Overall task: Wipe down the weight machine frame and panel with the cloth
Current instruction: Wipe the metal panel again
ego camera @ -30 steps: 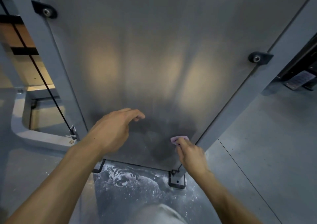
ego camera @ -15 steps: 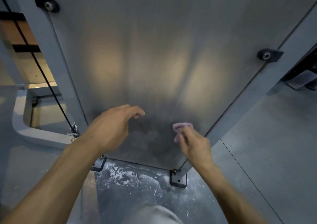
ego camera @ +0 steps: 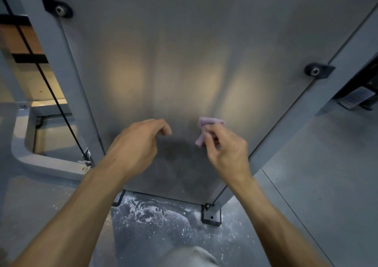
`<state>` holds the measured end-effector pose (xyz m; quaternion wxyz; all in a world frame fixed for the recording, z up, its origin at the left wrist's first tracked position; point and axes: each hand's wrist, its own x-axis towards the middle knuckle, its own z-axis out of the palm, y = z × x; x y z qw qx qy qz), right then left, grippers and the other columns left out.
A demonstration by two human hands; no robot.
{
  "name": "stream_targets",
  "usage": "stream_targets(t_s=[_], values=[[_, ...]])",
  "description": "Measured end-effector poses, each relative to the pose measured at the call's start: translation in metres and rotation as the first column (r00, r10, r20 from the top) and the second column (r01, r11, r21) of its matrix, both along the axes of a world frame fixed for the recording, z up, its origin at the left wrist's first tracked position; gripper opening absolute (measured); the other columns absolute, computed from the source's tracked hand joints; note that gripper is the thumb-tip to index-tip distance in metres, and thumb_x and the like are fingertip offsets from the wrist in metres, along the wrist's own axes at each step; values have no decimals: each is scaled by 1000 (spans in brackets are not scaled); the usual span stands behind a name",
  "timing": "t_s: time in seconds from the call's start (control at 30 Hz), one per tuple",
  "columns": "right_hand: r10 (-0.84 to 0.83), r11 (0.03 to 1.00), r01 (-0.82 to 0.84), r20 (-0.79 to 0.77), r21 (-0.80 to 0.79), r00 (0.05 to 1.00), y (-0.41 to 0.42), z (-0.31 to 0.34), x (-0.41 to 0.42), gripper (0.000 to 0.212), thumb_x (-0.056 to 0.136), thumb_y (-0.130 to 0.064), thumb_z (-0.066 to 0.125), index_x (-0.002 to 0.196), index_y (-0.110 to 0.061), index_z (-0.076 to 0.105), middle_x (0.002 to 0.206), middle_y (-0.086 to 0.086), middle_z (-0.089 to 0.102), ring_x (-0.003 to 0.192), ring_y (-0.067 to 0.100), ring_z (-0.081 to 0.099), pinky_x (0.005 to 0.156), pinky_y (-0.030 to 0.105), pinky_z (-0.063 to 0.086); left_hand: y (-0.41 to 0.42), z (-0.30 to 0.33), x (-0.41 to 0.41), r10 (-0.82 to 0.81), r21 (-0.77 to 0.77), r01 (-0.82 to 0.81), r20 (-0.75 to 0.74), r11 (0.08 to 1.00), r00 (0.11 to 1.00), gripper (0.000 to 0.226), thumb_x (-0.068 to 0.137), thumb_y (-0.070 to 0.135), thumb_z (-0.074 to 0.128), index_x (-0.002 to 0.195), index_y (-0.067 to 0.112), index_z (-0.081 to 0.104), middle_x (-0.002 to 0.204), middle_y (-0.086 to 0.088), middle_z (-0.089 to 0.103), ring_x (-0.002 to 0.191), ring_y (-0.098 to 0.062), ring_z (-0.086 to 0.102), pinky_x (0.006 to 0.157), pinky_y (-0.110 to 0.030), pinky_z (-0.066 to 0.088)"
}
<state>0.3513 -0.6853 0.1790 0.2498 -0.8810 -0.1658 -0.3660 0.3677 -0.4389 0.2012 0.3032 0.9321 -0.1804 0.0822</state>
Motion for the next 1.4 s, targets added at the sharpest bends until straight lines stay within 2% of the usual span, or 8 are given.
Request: stream_targets(t_s=[0.07,0.27,0.53,0.8,1.0,1.13,1.3,1.4], values=[[-12,997,10,39,72,999,5,-8,1,9,96,-7,62,96,-14,67,98,-14,73,78,-5,63,70,9,47,1,0,0,24,7,-23,-12,1000,1000,56,77,-6,42,105,39,57,107,20,65,104,-20,65,86,-42,54],[-52,938,-162,-585,-307,810,-2,-87,-10,25,105,-21,48,123,-31,61,129,-14,64,94,24,73,77,42,58,8,-1,-2,56,-2,-56,-27,998,998,58,77,-8,42,105,40,60,106,20,65,105,-18,67,90,-42,54],[136,971,-152,97,185,986,9,88,5,16,98,-3,61,110,-12,68,82,-10,75,79,7,73,75,34,61,7,2,-7,44,19,-44,-2,999,999,59,79,-10,45,110,36,62,116,15,69,113,-16,66,92,-42,54],[107,993,-122,-477,-1,872,-17,-36,-27,23,98,-17,53,107,-37,58,93,-26,68,71,1,70,73,39,61,7,-2,-9,28,-5,-28,-7,1000,1000,66,75,-10,41,110,44,54,111,23,64,108,-13,66,88,-41,55],[147,972,-156,63,174,987,-2,126,-5,15,100,-9,62,109,-19,66,82,-9,75,70,5,73,67,34,61,5,6,-11,65,59,-63,-39,996,997,60,76,-7,44,111,38,61,121,14,67,111,-20,66,88,-44,54],[117,962,-152,158,229,981,19,134,5,13,100,-8,58,108,-16,65,91,-8,74,68,6,72,64,39,62,8,10,-18,127,75,-122,-63,990,990,55,76,-5,46,108,37,63,119,13,68,112,-25,65,89,-44,54],[4,927,-166,-435,-336,900,47,-13,7,31,101,-22,48,129,-34,57,128,-9,62,87,29,73,79,45,58,21,14,-20,225,68,-220,-75,973,971,54,77,-3,47,105,40,63,118,14,68,112,-23,65,89,-41,54],[-85,858,-200,-513,-474,854,49,-16,10,32,104,-26,47,132,-38,56,136,-9,61,104,31,70,86,43,55,29,16,-23,244,44,-241,-76,969,967,54,77,-5,46,103,38,64,115,13,69,111,-21,64,88,-40,54]])
